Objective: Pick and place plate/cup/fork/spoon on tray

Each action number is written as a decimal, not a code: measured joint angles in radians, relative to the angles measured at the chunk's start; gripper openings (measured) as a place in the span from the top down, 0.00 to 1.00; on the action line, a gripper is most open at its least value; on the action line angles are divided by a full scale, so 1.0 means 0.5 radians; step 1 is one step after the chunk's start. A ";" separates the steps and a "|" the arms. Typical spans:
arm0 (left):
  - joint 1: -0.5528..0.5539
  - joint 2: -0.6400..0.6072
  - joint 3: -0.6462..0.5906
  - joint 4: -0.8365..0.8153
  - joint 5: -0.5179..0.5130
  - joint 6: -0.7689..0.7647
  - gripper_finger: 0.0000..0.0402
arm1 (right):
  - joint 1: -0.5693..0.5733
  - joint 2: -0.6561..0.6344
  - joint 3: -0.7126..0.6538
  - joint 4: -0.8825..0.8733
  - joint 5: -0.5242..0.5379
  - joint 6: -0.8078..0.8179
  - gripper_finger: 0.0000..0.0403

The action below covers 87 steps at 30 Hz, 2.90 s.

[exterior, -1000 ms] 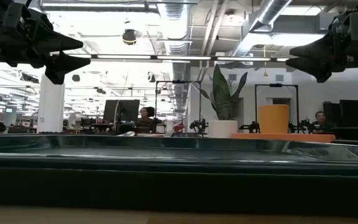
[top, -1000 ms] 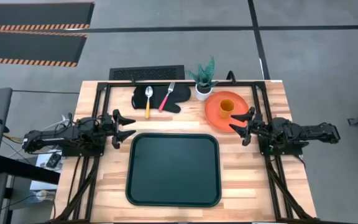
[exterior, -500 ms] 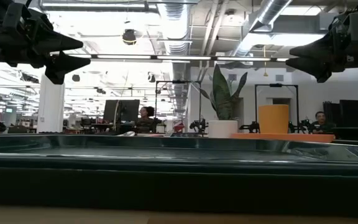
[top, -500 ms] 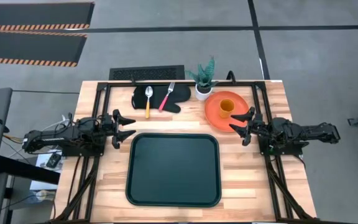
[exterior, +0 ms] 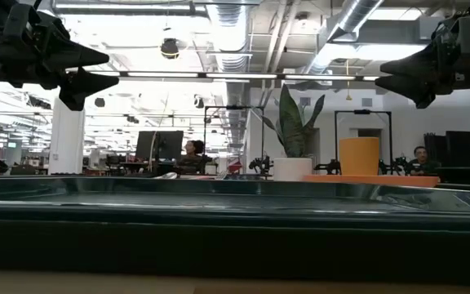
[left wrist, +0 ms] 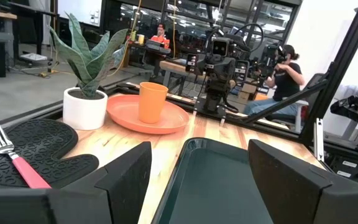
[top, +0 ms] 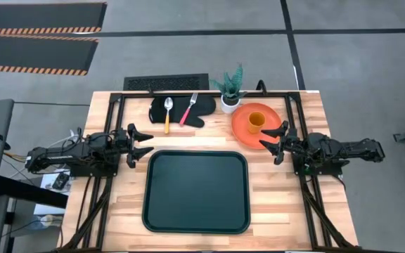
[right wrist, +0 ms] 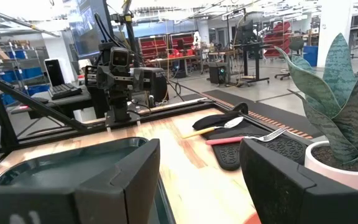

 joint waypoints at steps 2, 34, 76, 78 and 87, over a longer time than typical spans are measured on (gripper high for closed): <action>0.000 0.000 0.000 0.000 0.000 0.000 0.36 | -0.001 0.000 0.000 0.000 0.000 0.000 0.39; 0.000 0.004 -0.001 0.106 -1.055 -1.239 0.36 | -0.001 -0.001 0.000 0.002 0.000 0.000 0.39; 0.001 0.005 0.057 0.542 -0.545 -1.756 0.36 | -0.001 0.076 0.256 0.828 0.491 0.957 0.39; 0.001 0.005 0.057 0.542 -0.520 -1.793 0.36 | -0.001 0.144 0.387 0.605 0.538 0.958 0.39; 0.001 0.005 0.060 0.549 -0.408 -1.945 0.36 | -0.001 0.683 1.028 -0.165 0.752 0.956 0.39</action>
